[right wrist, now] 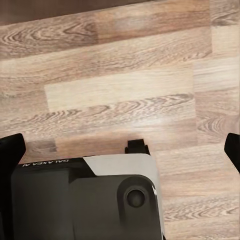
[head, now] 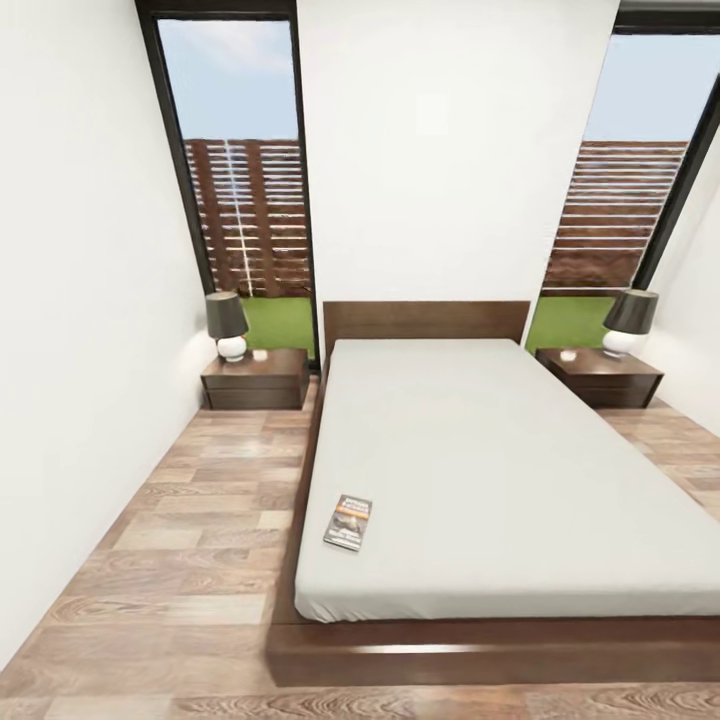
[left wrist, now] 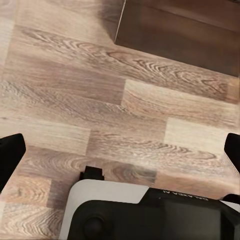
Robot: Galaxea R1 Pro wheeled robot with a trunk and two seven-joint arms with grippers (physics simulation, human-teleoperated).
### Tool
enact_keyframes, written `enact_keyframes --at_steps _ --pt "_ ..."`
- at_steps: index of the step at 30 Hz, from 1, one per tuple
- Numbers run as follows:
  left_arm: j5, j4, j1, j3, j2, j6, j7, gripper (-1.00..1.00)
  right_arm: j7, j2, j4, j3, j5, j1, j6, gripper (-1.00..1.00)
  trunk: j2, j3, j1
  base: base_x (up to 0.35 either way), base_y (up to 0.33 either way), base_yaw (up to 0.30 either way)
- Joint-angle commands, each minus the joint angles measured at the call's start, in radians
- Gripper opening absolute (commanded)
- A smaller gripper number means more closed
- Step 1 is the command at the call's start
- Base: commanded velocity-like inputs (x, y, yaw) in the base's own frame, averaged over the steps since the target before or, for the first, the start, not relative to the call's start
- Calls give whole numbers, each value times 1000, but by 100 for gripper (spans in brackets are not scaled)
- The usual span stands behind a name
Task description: In the bedroom, move the book from the bed onto either nightstand, and place the two sandals side by side next to the bed.
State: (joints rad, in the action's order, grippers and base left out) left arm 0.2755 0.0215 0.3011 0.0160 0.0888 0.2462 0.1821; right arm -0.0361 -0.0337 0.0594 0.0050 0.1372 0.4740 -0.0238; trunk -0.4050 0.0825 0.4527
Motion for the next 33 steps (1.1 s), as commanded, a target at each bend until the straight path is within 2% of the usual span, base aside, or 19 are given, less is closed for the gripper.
enact_keyframes --at_steps 1,8,25,29,33 --pt "7 -2 1 1 0 2 7 100 -4 0 2 1 10 2 -1 100 -2 2 1 317 0 0" --pt "7 -2 1 2 0 2 7 100 -4 -1 2 1 10 2 0 100 -2 2 1 263 0 0" --pt "7 -1 1 2 1 2 7 100 -4 -2 2 1 12 2 0 100 -2 2 1 10 0 0" --pt "7 2 1 5 8 2 8 100 -4 -1 2 1 12 2 0 100 -2 2 1 0 0 0" --pt "7 14 5 8 44 -3 9 100 -4 -1 2 1 12 2 0 100 -2 2 1 0 0 0"
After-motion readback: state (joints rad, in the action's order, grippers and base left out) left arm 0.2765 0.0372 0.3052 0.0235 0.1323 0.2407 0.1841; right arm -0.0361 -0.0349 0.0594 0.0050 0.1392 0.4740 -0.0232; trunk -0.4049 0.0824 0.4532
